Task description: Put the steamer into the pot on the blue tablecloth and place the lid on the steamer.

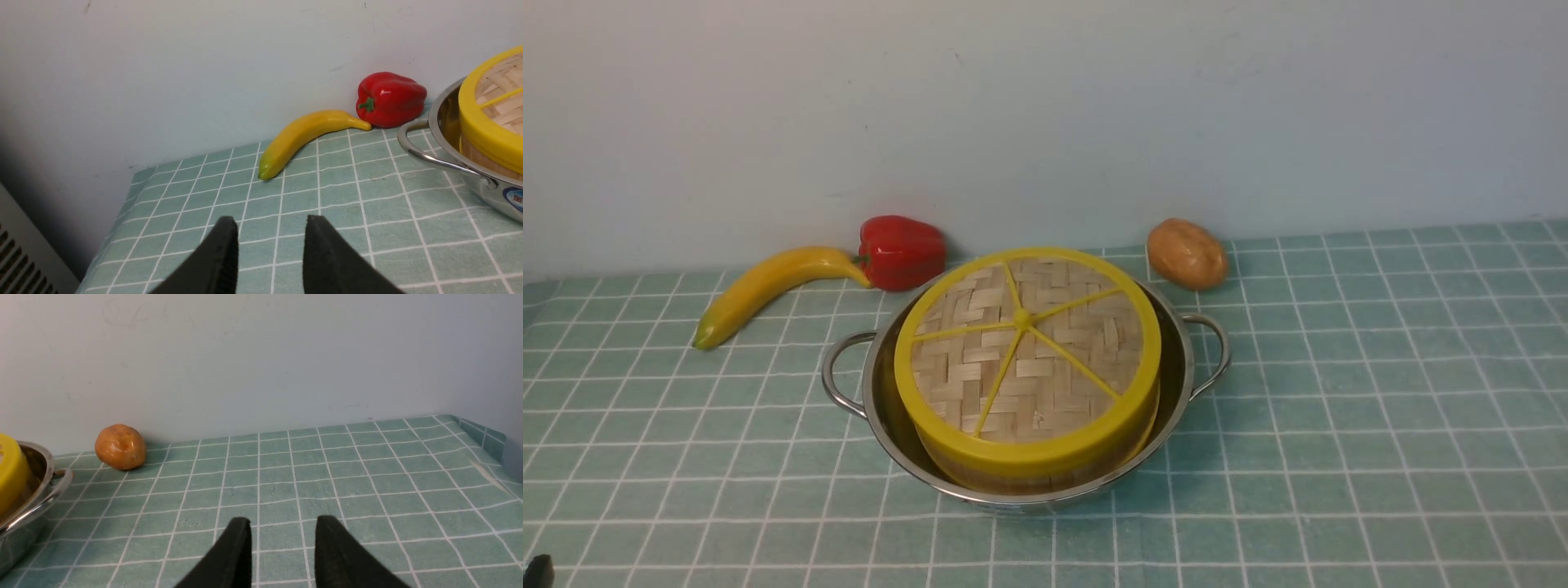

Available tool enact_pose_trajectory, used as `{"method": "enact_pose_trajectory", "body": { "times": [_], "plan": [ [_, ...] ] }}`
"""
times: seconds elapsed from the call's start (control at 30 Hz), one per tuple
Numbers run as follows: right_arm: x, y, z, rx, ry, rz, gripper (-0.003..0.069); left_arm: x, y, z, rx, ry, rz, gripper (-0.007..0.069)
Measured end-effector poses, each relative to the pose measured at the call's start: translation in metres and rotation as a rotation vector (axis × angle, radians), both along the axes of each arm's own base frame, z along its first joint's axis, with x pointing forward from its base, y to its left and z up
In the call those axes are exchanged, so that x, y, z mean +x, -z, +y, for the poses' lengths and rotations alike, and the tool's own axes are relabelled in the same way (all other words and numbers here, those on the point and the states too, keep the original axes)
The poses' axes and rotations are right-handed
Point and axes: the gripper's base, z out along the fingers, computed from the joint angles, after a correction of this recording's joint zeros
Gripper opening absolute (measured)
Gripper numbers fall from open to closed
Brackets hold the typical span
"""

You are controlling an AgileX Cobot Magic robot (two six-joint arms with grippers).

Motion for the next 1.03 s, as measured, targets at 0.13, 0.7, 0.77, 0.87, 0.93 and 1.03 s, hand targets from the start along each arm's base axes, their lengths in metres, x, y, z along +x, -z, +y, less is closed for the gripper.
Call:
{"method": "enact_pose_trajectory", "body": {
  "times": [0.13, 0.7, 0.77, 0.87, 0.93, 1.03],
  "plan": [
    [0.0, 0.0, 0.0, 0.0, 0.0, 0.0, 0.024, 0.0, 0.0, 0.0, 0.001, 0.0, 0.0, 0.0223],
    [0.0, 0.0, 0.0, 0.0, 0.0, 0.0, 0.024, 0.0, 0.0, 0.0, 0.001, 0.0, 0.0, 0.0243],
    [0.0, 0.0, 0.0, 0.0, 0.0, 0.0, 0.024, 0.0, 0.0, 0.0, 0.001, 0.0, 0.0, 0.0243],
    [0.0, 0.0, 0.0, 0.0, 0.0, 0.0, 0.024, 0.0, 0.0, 0.0, 0.001, 0.0, 0.0, 0.0243],
    [0.0, 0.0, 0.0, 0.0, 0.0, 0.0, 0.024, 0.0, 0.0, 0.0, 0.001, 0.0, 0.0, 0.0243],
    [0.0, 0.0, 0.0, 0.0, 0.0, 0.0, 0.024, 0.0, 0.0, 0.0, 0.001, 0.0, 0.0, 0.0243]
  ]
}}
